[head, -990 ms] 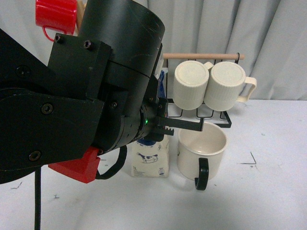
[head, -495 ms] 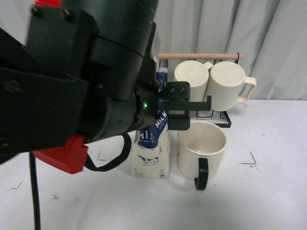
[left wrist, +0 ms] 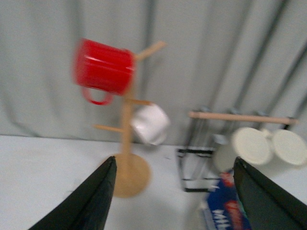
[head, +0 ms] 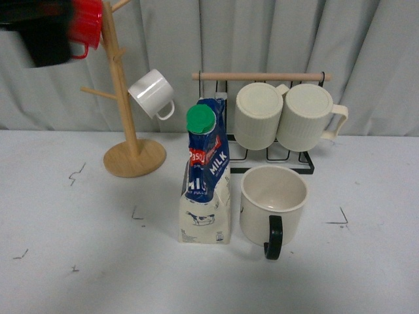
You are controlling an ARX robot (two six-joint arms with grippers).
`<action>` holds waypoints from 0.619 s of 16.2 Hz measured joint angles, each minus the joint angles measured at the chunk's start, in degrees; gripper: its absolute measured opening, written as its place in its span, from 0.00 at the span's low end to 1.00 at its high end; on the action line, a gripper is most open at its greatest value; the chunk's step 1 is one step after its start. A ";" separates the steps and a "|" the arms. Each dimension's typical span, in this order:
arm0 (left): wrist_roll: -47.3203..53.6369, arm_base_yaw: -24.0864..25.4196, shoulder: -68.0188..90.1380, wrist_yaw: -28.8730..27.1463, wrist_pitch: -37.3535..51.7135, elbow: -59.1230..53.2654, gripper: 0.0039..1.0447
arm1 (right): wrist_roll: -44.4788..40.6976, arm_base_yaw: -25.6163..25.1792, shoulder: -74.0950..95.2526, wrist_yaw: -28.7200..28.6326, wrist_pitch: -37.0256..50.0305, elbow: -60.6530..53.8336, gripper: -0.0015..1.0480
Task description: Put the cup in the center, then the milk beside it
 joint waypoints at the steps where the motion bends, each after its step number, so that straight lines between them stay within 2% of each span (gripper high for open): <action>1: 3.23 4.48 -6.40 0.22 0.81 -4.83 0.58 | 0.00 0.02 0.00 0.02 0.00 0.00 0.94; 6: 6.43 12.15 -18.80 9.27 -0.68 -16.48 0.01 | 0.00 0.02 0.00 -0.02 0.02 0.00 0.94; 10: 6.64 16.48 -28.13 13.86 -5.33 -21.59 0.01 | 0.00 0.02 0.00 -0.02 0.02 0.00 0.94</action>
